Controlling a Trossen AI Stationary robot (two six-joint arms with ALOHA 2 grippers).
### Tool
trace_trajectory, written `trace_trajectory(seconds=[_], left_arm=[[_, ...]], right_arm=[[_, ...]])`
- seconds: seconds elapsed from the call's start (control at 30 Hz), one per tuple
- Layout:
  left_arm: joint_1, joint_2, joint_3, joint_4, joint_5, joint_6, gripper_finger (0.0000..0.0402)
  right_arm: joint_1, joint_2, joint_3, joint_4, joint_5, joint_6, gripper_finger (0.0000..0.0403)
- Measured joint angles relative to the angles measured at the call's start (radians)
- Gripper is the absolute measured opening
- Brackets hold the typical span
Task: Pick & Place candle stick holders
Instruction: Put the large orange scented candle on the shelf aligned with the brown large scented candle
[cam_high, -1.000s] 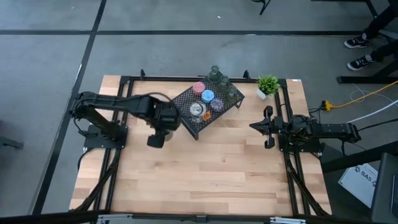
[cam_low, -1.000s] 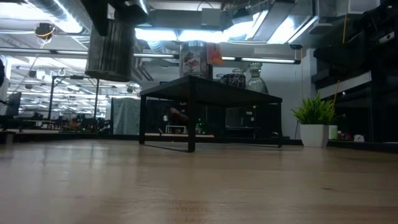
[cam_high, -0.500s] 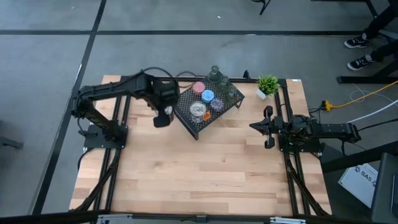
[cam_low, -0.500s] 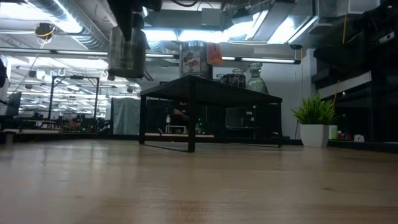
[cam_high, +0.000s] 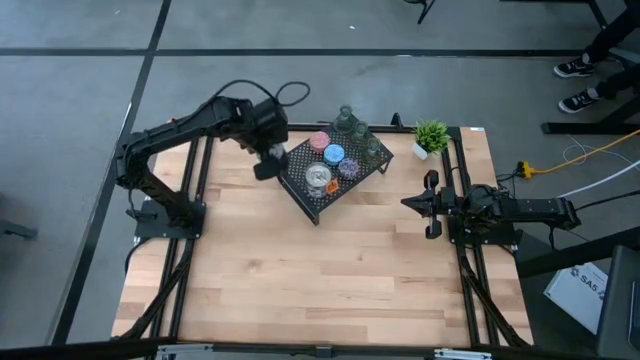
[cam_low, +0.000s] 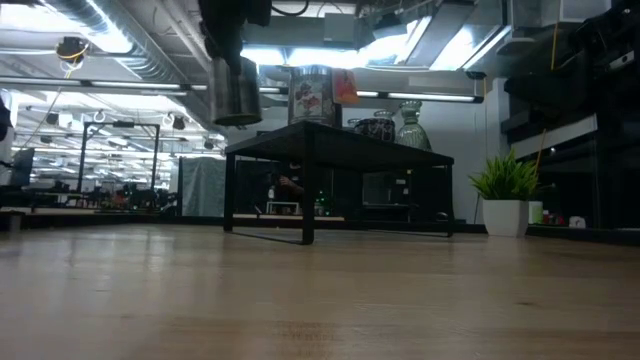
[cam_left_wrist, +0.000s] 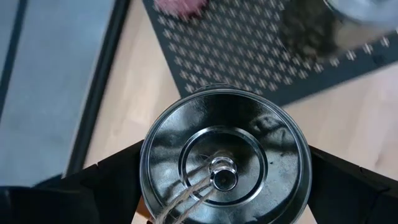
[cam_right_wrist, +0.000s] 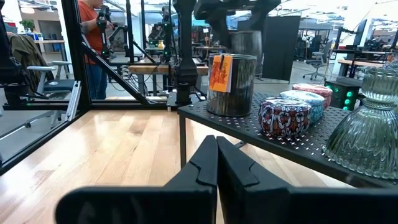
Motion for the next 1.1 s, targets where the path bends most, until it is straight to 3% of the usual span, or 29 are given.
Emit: trace_trajectory(seconds=[0.6, 1.1], left_arm=[[0.047, 0.048, 0.000, 0.158, 0.068, 0.131, 0.0359], [0.049, 0.110, 0.000, 0.187, 0.069, 0.111, 0.0359]], right_arm=[[0.000, 0.000, 0.000, 0.000, 0.000, 0.000, 0.0000], [0.000, 0.000, 0.000, 0.000, 0.000, 0.000, 0.0000]])
